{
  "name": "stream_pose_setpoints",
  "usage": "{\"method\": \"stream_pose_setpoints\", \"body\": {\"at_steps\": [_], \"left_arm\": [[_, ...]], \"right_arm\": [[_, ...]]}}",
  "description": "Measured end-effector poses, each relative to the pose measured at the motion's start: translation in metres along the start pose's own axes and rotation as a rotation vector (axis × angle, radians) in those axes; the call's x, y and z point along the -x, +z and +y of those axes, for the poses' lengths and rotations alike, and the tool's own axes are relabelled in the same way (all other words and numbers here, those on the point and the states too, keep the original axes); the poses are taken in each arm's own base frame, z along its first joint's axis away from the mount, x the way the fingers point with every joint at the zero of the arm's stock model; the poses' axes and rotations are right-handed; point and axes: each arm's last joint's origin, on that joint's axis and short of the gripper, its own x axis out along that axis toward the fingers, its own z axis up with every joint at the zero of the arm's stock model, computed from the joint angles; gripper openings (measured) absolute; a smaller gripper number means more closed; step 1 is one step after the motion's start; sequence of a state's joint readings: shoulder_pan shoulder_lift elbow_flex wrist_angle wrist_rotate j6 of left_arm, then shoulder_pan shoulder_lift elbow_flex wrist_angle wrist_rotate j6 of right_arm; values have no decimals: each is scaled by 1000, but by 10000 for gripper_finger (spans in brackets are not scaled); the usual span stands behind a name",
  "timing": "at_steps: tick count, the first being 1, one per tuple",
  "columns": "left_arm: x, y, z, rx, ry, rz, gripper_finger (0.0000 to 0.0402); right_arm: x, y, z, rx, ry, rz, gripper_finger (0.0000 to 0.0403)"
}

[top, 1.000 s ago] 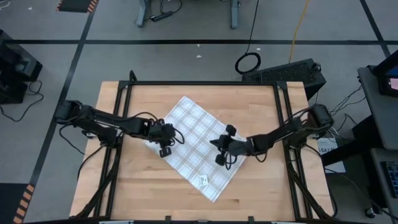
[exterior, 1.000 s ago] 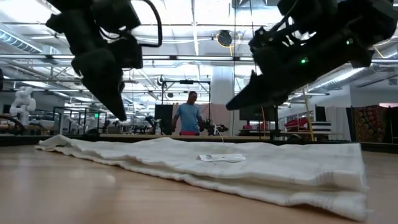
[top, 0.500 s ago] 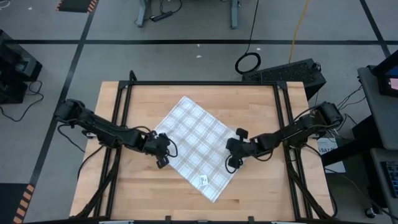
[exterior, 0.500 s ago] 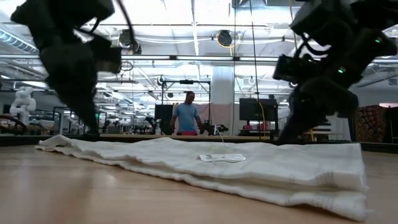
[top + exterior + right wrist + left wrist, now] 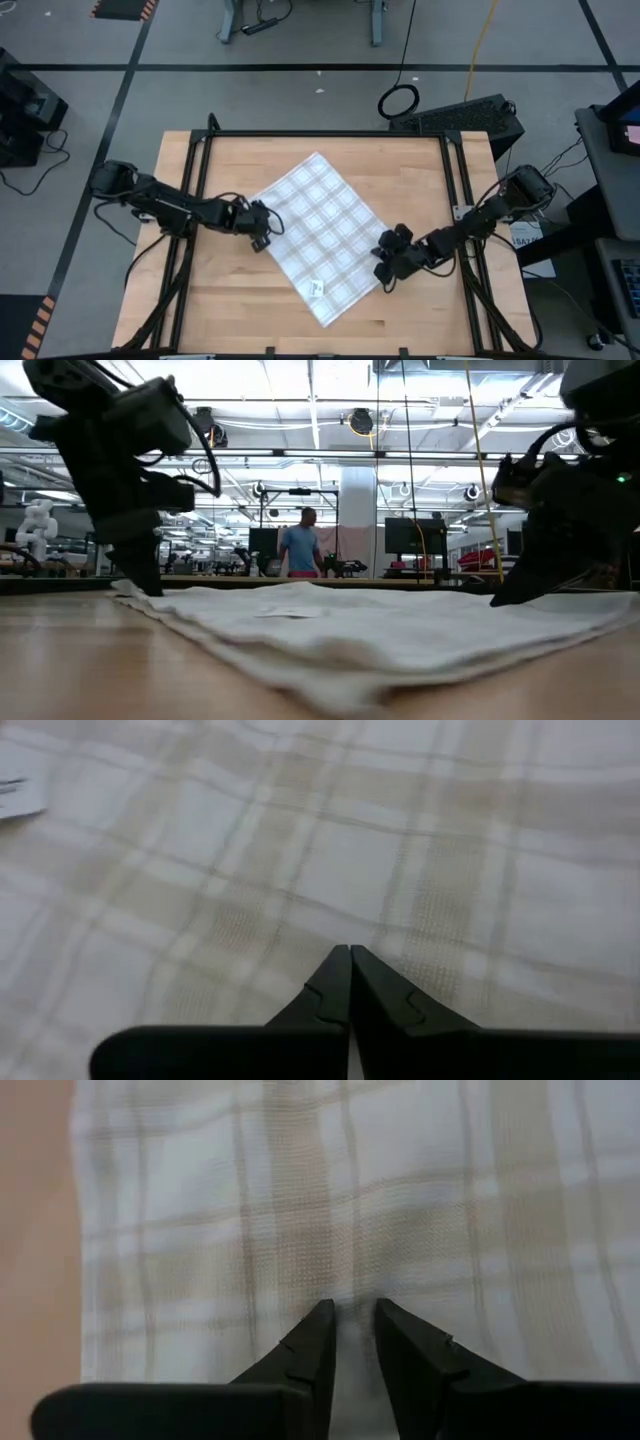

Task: Roll towel
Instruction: Roll the white towel

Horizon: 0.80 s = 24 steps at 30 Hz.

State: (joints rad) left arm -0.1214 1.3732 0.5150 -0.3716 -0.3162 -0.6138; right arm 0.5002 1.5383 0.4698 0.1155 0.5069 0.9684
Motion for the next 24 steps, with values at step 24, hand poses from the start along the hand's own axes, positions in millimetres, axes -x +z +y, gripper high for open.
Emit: {"method": "stream_pose_setpoints", "body": {"at_steps": [24], "left_arm": [[21,36,-13,19,-352,-140,81]], "right_arm": [[22,24,4,160,22,74,0]]}}
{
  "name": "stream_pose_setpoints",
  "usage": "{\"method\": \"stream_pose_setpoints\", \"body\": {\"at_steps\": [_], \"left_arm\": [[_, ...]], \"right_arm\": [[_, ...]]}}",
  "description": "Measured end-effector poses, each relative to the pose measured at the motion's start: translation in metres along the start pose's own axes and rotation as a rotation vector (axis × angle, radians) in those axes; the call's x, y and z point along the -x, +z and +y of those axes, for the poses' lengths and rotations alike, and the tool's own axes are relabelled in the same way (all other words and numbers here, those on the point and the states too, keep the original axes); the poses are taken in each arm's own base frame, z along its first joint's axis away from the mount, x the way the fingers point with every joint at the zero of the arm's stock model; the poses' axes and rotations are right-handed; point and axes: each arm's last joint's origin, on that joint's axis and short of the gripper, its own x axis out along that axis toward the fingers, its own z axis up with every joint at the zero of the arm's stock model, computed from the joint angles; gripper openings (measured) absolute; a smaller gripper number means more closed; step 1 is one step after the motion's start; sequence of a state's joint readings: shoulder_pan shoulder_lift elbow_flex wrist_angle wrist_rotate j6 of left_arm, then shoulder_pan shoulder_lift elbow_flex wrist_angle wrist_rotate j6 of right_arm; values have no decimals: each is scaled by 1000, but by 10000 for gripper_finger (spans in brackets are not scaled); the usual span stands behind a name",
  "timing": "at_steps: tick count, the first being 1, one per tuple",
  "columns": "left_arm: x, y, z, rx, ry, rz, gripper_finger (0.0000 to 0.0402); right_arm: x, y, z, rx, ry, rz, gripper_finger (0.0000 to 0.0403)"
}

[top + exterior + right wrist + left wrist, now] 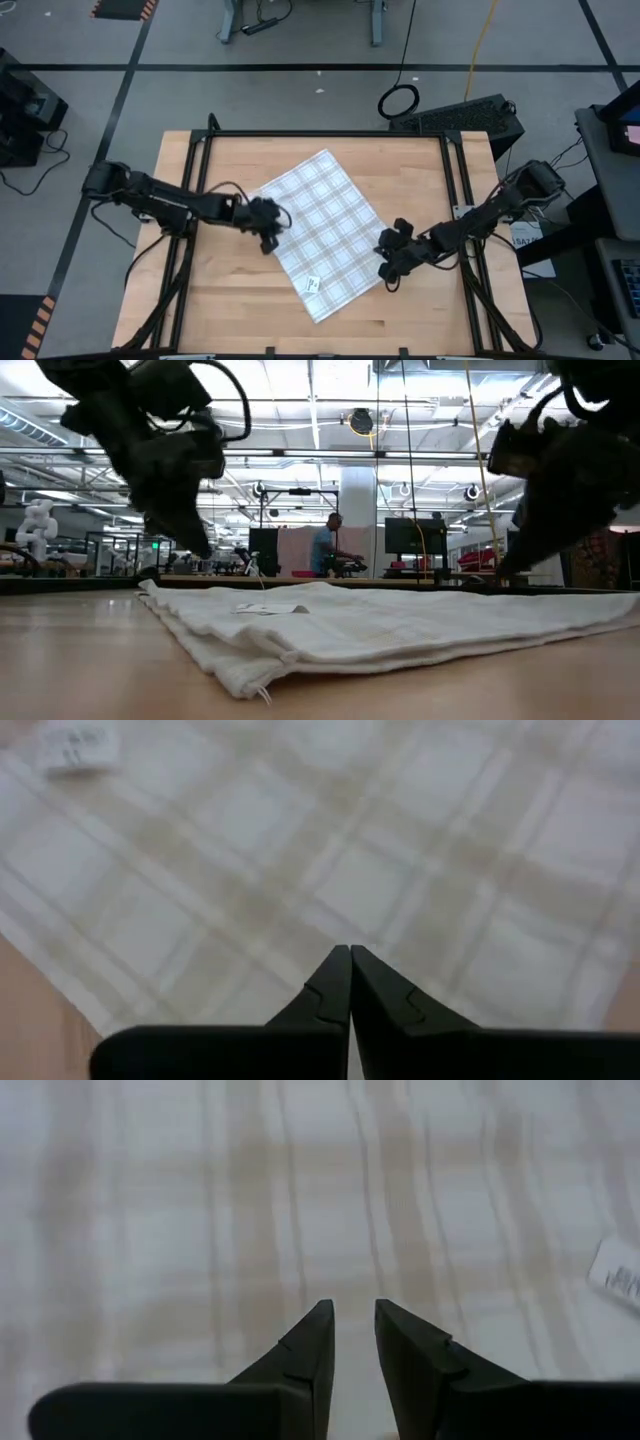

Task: Roll towel
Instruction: Roll the white towel

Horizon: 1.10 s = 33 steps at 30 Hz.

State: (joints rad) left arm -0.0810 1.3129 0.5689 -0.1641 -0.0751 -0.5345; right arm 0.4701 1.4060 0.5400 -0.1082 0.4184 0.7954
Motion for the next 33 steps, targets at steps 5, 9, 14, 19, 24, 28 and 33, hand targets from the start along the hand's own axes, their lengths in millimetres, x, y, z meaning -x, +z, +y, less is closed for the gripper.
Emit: {"method": "stream_pose_setpoints", "body": {"at_steps": [5,9,14,19,24,28,33], "left_arm": [[-16,-17,-7,-5,46,84,81],[-31,-21,3,-8,133,121,81],[-43,-15,19,-9,207,123,81],[-41,-8,35,-56,320,81,81],[-34,1,44,-119,339,94,81],[-15,17,37,-157,326,108,81],[16,33,23,-116,284,74,81]], "right_arm": [[-13,-13,1,-76,-17,97,0],[-24,-21,13,-126,17,71,0],[-36,-25,27,-164,111,14,0],[-50,-26,36,-200,199,-47,0],[-52,-24,38,-162,204,-114,0],[-42,-14,36,-117,180,-169,0],[-18,4,30,-28,168,-206,0]]}}
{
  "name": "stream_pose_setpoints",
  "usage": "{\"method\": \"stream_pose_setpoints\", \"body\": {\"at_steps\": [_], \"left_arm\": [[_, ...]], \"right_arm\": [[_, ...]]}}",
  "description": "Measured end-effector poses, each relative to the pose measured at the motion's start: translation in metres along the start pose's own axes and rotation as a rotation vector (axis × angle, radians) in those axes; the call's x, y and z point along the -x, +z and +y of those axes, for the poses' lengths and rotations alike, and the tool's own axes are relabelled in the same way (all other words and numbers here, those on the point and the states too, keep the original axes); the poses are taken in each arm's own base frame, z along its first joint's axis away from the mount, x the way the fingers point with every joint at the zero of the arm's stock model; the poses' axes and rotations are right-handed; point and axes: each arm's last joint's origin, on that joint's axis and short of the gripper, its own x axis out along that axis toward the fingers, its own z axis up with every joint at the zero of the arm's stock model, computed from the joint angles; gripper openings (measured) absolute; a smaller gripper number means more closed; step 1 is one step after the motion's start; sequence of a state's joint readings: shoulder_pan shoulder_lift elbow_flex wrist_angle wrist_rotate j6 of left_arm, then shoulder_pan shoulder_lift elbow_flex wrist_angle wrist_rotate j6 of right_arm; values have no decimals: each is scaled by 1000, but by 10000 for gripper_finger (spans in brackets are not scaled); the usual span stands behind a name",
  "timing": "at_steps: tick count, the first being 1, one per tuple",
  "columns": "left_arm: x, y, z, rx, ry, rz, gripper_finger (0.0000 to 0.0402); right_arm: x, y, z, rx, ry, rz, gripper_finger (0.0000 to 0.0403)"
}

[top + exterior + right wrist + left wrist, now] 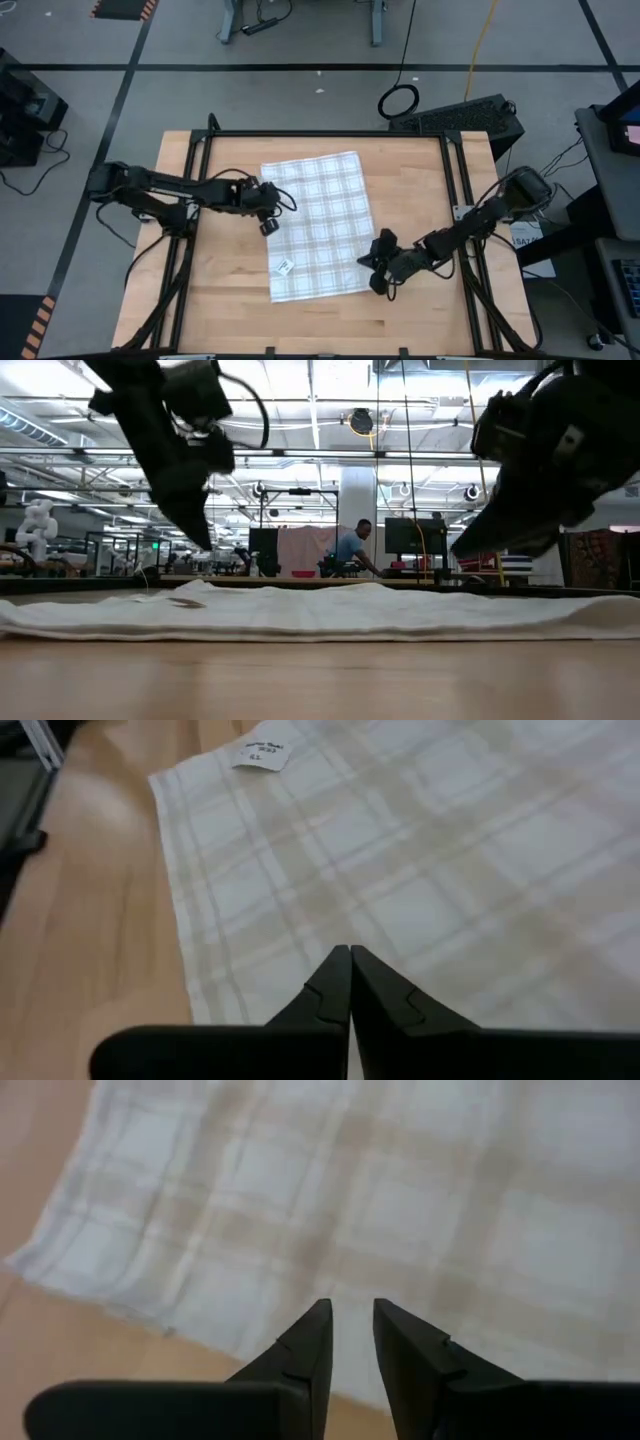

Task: Roll towel
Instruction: Roll the white towel

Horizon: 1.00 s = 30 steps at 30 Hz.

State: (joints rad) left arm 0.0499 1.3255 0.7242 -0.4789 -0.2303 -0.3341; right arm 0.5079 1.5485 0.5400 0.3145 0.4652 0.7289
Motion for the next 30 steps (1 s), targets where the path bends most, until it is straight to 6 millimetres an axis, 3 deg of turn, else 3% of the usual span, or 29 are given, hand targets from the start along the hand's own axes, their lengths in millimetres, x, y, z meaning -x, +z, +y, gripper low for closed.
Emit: {"method": "stream_pose_setpoints", "body": {"at_steps": [3,7,16,24,30], "left_arm": [[11,-2,-9,25,-100,-14,81],[13,-15,-27,17,-147,30,81],[-19,-58,-41,44,-42,136,81],[-38,-60,-34,8,138,81,81],[-33,-55,-35,0,103,94,81]], "right_arm": [[11,10,-6,64,-35,5,0],[14,8,-17,132,-123,59,0],[-7,-21,-22,39,-171,194,0],[-19,-36,-7,-94,-92,155,0],[-13,-32,-2,-59,-38,148,0]]}}
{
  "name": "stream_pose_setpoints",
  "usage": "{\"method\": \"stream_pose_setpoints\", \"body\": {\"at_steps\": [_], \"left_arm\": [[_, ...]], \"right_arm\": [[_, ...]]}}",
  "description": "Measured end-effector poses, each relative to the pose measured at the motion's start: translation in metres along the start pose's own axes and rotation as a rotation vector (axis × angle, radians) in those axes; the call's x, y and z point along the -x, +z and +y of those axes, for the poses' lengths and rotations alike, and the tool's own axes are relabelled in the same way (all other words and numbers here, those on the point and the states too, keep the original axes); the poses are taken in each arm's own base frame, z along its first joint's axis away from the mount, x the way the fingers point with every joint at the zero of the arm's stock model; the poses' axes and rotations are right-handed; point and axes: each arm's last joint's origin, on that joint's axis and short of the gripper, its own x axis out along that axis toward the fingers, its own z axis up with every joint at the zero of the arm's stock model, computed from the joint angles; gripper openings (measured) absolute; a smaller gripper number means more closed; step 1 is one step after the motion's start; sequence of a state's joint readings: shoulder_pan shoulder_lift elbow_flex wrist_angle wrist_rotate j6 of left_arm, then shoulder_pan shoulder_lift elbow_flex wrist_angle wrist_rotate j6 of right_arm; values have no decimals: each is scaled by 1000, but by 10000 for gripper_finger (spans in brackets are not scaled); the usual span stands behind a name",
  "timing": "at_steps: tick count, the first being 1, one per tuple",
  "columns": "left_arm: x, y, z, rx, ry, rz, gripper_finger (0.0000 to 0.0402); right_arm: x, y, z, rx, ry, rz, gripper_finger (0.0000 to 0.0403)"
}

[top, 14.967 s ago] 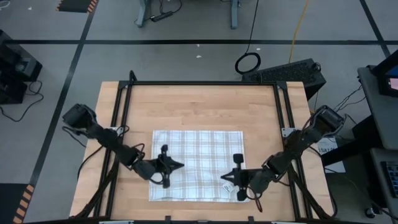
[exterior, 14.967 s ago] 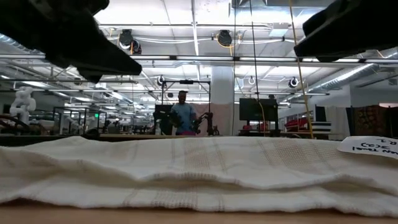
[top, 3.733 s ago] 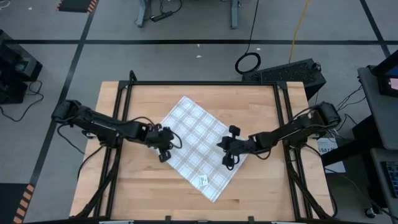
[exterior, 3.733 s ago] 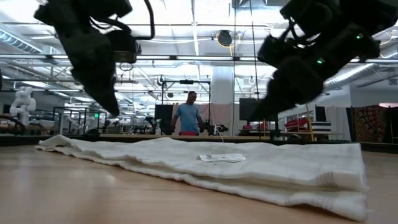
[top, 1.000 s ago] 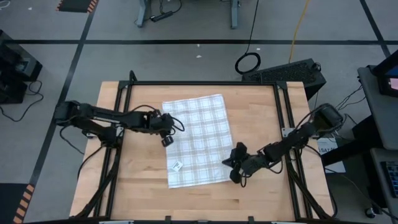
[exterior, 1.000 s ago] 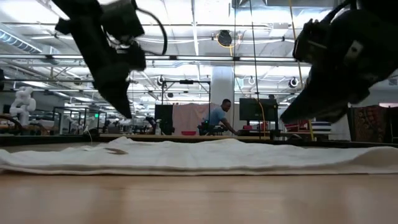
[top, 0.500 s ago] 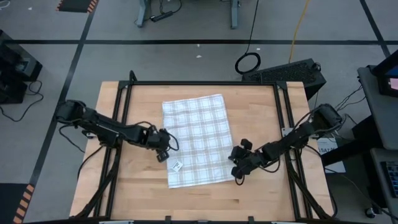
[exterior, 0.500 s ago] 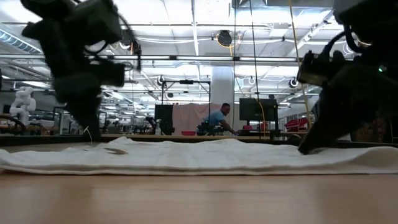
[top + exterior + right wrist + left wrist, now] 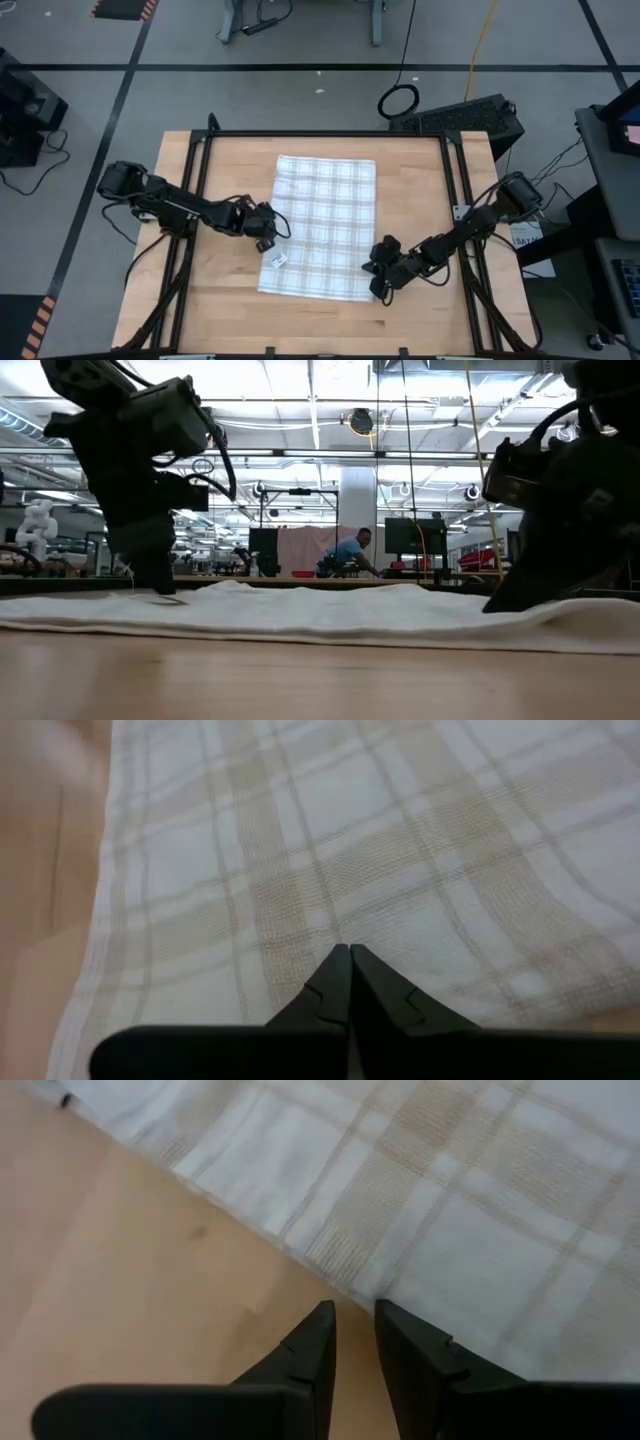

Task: Roll towel
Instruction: Roll the white towel

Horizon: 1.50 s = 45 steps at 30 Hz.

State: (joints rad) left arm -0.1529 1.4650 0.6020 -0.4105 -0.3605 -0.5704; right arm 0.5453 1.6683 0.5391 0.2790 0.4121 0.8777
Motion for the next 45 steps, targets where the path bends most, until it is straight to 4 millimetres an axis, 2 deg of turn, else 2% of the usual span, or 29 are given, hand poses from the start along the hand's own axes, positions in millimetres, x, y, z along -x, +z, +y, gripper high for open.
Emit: {"method": "stream_pose_setpoints", "body": {"at_steps": [9,16,22,27,31,37,45], "left_arm": [[42,10,-21,-43,-208,-117,81],[69,-4,-56,-218,-378,-257,81],[87,-25,-79,-290,-463,-338,109],[101,-39,-93,-319,-493,-429,167],[111,-55,-101,-408,-476,-501,219],[116,-72,-108,-524,-447,-550,273],[89,-86,-123,-751,-348,-508,281]], "right_arm": [[28,22,10,101,74,-102,0],[35,11,21,193,127,-93,11],[46,-3,36,226,218,-98,78],[54,-15,44,243,257,-83,149],[62,-26,50,374,290,-85,178],[67,-32,54,536,267,-146,183],[64,-28,52,525,249,-150,183]]}}
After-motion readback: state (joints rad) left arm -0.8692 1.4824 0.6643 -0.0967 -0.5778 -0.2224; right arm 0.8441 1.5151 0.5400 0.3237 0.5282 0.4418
